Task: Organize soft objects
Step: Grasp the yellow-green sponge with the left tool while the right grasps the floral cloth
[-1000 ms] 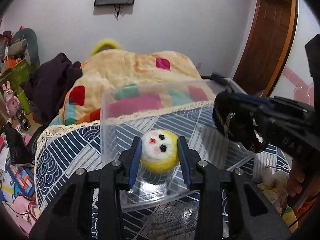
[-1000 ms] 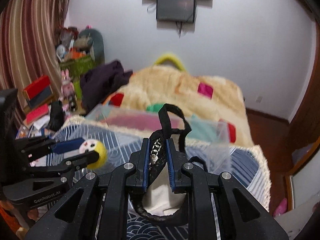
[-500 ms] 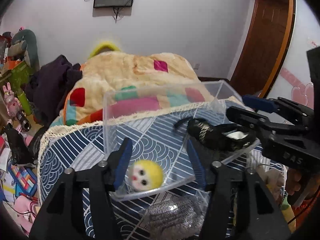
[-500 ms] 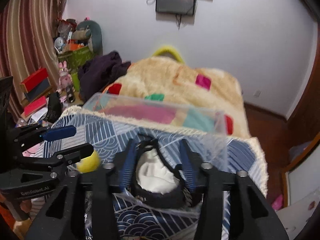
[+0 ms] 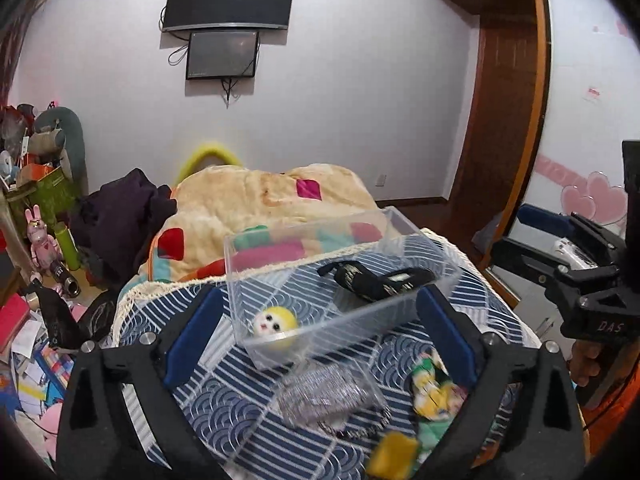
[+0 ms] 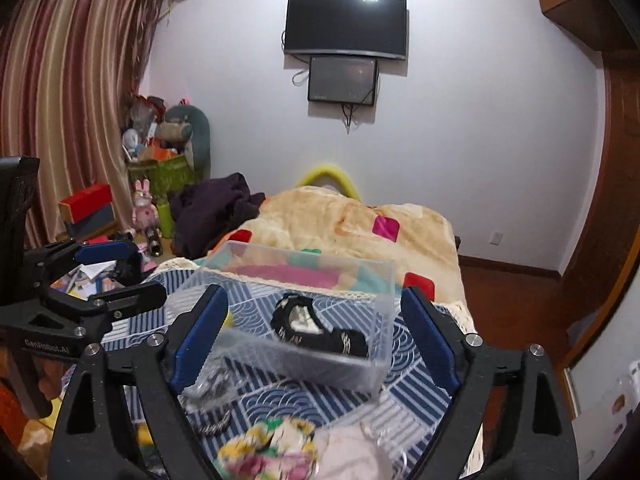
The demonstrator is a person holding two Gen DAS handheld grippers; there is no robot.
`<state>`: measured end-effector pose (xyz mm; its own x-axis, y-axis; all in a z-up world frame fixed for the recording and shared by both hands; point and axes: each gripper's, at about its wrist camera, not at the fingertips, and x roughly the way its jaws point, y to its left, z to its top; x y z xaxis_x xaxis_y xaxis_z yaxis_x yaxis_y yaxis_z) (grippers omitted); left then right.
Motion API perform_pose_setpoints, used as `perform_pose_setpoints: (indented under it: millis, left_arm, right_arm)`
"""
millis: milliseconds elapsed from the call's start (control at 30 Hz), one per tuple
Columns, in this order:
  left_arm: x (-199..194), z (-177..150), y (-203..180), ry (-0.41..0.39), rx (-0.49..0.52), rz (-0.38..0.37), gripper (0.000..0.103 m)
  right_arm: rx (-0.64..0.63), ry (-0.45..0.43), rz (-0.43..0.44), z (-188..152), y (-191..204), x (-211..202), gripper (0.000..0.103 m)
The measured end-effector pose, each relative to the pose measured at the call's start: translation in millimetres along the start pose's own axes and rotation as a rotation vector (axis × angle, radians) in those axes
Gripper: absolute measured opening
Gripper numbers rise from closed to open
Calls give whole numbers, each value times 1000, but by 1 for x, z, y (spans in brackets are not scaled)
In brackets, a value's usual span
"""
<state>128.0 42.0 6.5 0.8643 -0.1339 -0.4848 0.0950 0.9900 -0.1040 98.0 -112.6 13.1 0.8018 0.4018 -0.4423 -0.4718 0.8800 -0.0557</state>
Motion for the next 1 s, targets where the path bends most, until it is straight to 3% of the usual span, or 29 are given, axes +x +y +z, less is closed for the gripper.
perform_pose_setpoints:
  millis: [200, 300, 600, 767, 933, 1000]
  left_arm:
    - [-16, -40, -10, 51, -40, -46, 99]
    - [-19, -61, -17, 73, -37, -32, 99]
    - [-8, -102, -21, 140, -79, -53, 97]
    - [7, -112, -22, 195, -80, -93, 73]
    - [15, -118, -26, 213, -77, -130, 38]
    - [17, -119, -28, 214, -78, -150, 32]
  right_arm:
    - [-7, 42, -8, -39, 9, -11, 88]
    - [16, 83, 9, -57, 13, -10, 88]
    - [63, 196, 76, -83, 21, 11, 87]
    - [48, 239, 65, -95, 28, 25, 82]
    - [69, 255, 64, -101, 21, 30, 53]
    - [81, 262, 73, -103, 19, 31, 34]
